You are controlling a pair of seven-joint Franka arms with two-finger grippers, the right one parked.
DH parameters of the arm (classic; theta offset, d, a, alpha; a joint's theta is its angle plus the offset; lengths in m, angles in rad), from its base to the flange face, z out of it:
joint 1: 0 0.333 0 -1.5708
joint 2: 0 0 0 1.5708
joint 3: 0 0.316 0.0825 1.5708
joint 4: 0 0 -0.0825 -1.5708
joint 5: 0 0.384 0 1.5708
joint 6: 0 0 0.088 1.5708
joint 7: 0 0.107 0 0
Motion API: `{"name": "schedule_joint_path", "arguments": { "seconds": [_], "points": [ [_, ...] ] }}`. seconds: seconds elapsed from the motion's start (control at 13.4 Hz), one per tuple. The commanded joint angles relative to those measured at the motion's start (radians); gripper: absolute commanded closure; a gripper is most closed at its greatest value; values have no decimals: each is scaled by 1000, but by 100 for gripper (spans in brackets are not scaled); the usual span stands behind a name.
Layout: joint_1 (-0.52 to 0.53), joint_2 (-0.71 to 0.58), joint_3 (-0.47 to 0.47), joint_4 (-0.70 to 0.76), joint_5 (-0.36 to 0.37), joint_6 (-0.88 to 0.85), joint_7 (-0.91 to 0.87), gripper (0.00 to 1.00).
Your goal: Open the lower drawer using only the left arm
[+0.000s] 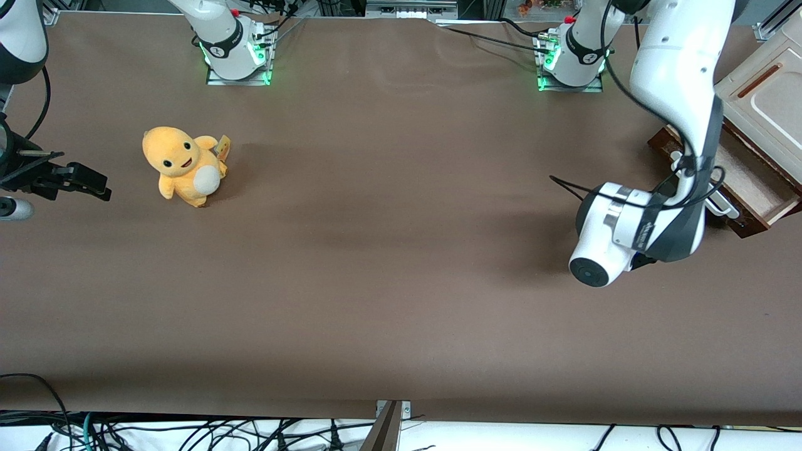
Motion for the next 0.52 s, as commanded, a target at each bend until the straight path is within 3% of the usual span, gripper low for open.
{"name": "schedule_joint_path", "arguments": {
  "seconds": [0.0, 0.22, 0.45],
  "points": [
    [24, -58, -47, 59, -54, -13, 96, 0],
    [55, -110, -49, 135, -123, -10, 264, 0],
    [119, -171, -50, 190, -238, -8, 432, 0]
  ]
}}
